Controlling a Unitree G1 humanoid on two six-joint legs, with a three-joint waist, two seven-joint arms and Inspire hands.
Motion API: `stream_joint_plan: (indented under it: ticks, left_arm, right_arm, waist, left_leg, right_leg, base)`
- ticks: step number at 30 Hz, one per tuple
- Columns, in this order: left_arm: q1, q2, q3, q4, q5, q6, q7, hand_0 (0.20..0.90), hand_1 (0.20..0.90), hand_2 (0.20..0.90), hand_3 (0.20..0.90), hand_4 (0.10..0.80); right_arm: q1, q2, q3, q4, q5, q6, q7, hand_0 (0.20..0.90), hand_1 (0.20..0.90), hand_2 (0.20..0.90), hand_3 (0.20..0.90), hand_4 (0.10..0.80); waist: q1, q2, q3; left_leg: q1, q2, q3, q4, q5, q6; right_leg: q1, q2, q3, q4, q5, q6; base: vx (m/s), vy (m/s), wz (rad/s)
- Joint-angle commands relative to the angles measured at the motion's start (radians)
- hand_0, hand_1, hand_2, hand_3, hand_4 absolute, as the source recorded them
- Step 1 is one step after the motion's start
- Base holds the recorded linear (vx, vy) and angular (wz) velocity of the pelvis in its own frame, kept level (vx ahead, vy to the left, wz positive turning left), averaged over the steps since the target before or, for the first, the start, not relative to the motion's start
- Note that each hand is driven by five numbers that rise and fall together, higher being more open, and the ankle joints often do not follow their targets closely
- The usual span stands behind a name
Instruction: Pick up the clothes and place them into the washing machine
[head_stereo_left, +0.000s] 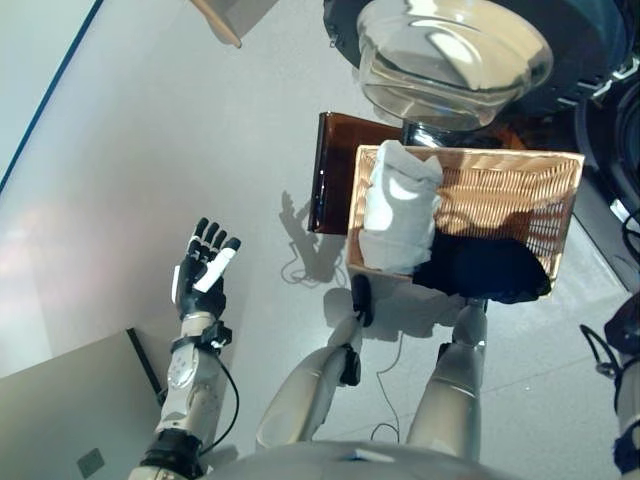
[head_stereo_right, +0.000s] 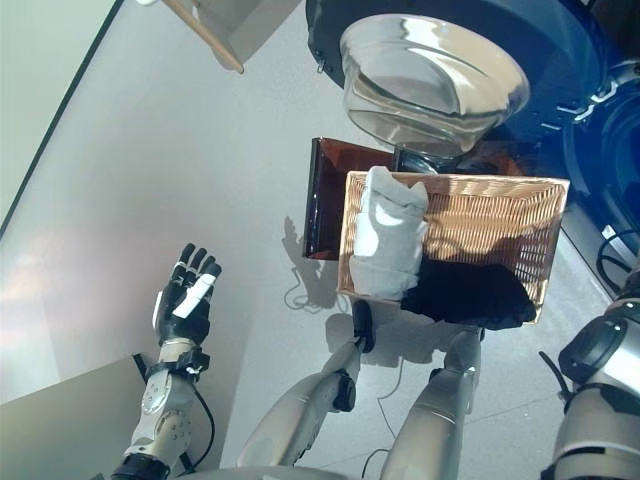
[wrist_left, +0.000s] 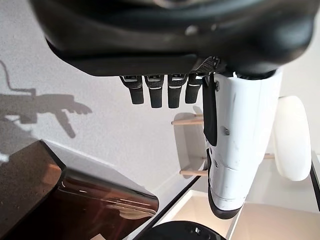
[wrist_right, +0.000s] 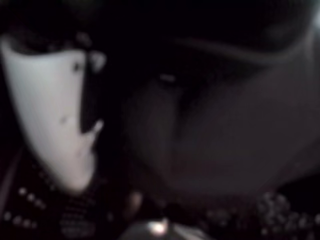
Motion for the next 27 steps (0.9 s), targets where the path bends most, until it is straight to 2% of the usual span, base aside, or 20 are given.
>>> stream_joint_plan:
  ticks: [1, 8, 10, 15, 21, 27]
  left_arm:
    - [0.034, 0.059, 0.109, -0.06, -0.027, -0.102, 0.022, 0.9, 0.9, 0.9, 0.9, 0.8]
    - [0.02, 0.054, 0.101, -0.042, -0.037, -0.105, 0.022, 0.9, 0.9, 0.9, 0.9, 0.8]
    - [0.009, 0.048, 0.102, -0.037, -0.024, -0.104, 0.027, 0.9, 0.9, 0.9, 0.9, 0.8]
    - [-0.014, 0.052, 0.108, -0.016, 0.011, -0.093, 0.031, 0.9, 0.9, 0.9, 0.9, 0.8]
    - [-0.016, 0.063, 0.147, 0.008, 0.037, -0.087, 0.033, 0.9, 0.9, 0.9, 0.9, 0.8]
    - [-0.03, 0.064, 0.175, 0.028, 0.07, -0.089, 0.039, 0.9, 0.9, 0.9, 0.9, 0.8]
  right_arm:
    - [0.031, -0.204, 0.133, -0.041, -0.077, -0.038, 0.038, 0.9, 0.9, 0.9, 0.9, 0.8]
    - [0.07, -0.118, 0.151, -0.051, -0.116, -0.008, 0.058, 0.9, 0.9, 0.9, 0.9, 0.8]
    - [0.123, -0.05, 0.157, -0.064, -0.17, 0.019, 0.059, 0.9, 0.9, 0.9, 0.9, 0.8]
    - [0.196, 0.014, 0.251, 0.063, -0.292, 0.171, 0.111, 0.9, 0.9, 0.9, 0.9, 0.8]
    - [0.263, 0.061, 0.297, 0.129, -0.373, 0.24, 0.19, 0.9, 0.9, 0.9, 0.9, 0.8]
    - [0.332, 0.126, 0.358, 0.12, -0.527, 0.269, 0.191, 0.9, 0.9, 0.9, 0.9, 0.8]
  waist:
    - [-0.002, 0.02, -0.077]
    - [-0.005, 0.005, -0.074]
    - [-0.008, -0.005, -0.073]
    - [-0.007, -0.045, -0.061]
    - [-0.004, -0.07, -0.053]
    - [0.001, -0.096, -0.05]
  left_leg:
    - [0.046, 0.021, -0.023, -0.008, -0.068, -0.159]
    - [0.075, 0.023, -0.028, -0.008, -0.069, -0.155]
    - [0.098, 0.027, -0.031, -0.008, -0.07, -0.152]
    - [0.149, 0.037, -0.042, -0.008, -0.07, -0.154]
    - [0.194, 0.051, -0.057, -0.008, -0.068, -0.156]
    - [0.216, 0.063, -0.079, -0.008, -0.059, -0.159]
  right_leg:
    - [0.005, 0.023, -0.013, 0.166, -0.143, -0.043]
    - [0.035, 0.025, -0.017, 0.174, -0.147, -0.044]
    - [0.057, 0.025, -0.021, 0.181, -0.15, -0.045]
    - [0.127, 0.026, -0.042, 0.18, -0.154, -0.048]
    - [0.185, 0.03, -0.064, 0.175, -0.164, -0.053]
    - [0.226, 0.038, -0.09, 0.163, -0.168, -0.056]
  base:
    - [0.0, 0.0, 0.0]
    - [-0.006, -0.005, 0.02]
    - [0.008, -0.017, 0.02]
    - [-0.024, -0.056, 0.08]
    - [-0.01, -0.05, 0.06]
    - [-0.028, -0.057, 0.09]
